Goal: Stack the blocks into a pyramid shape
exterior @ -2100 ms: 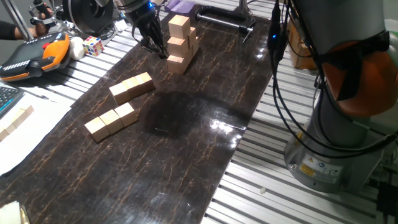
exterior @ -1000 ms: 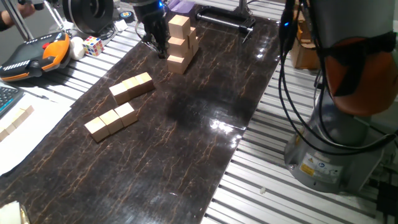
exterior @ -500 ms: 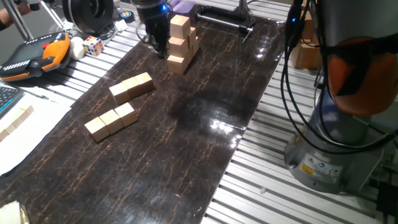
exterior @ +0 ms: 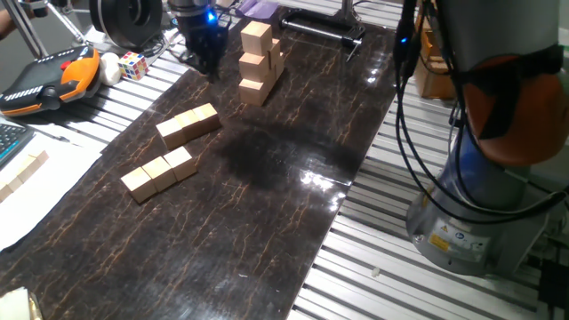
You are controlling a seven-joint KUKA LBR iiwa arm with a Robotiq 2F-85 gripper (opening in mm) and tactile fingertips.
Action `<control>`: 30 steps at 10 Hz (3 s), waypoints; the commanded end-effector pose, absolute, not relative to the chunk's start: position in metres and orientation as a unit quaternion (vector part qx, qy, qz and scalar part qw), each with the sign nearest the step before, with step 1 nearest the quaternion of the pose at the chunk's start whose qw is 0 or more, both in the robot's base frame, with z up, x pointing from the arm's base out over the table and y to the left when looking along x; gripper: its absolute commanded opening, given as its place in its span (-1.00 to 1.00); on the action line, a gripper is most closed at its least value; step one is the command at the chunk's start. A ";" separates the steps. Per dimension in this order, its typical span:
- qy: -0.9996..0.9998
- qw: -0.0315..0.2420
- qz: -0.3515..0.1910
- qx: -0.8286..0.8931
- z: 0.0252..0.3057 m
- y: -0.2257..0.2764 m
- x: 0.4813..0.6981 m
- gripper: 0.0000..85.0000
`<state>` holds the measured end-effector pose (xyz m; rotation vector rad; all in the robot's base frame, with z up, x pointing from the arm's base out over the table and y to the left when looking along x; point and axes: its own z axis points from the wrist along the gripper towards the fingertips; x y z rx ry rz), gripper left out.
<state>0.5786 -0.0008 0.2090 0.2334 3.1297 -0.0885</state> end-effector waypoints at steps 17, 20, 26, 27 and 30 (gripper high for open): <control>0.978 0.047 -0.023 0.204 0.153 -0.042 0.671 0.61; 0.977 0.051 -0.020 0.205 0.150 -0.042 0.670 0.62; 0.977 0.018 -0.017 0.210 0.151 -0.042 0.670 0.65; 0.976 0.013 -0.012 0.216 0.151 -0.042 0.670 0.65; 0.974 0.019 -0.015 0.224 0.151 -0.042 0.670 0.65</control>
